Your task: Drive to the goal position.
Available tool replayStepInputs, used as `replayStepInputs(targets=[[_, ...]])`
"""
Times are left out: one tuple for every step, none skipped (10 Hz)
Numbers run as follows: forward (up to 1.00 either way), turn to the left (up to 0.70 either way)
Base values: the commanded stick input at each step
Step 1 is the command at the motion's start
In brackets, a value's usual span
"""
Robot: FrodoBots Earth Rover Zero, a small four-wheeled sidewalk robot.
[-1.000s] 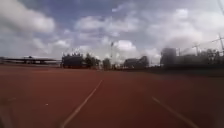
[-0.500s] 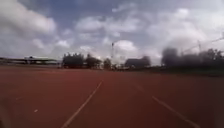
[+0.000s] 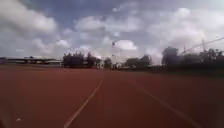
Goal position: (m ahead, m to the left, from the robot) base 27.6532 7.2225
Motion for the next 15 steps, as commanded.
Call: replayStepInputs(targets=[[0.70, 0.00], [0.70, 0.00], [0.70, 0.00], [0.70, 0.00], [0.70, 0.00], [0.70, 0.00], [0.70, 0.00], [0.70, 0.00], [0.70, 0.00], [0.70, 0.00], [0.70, 0.00], [0.70, 0.00], [0.70, 0.00], [0.70, 0.00], [0.70, 0.00]])
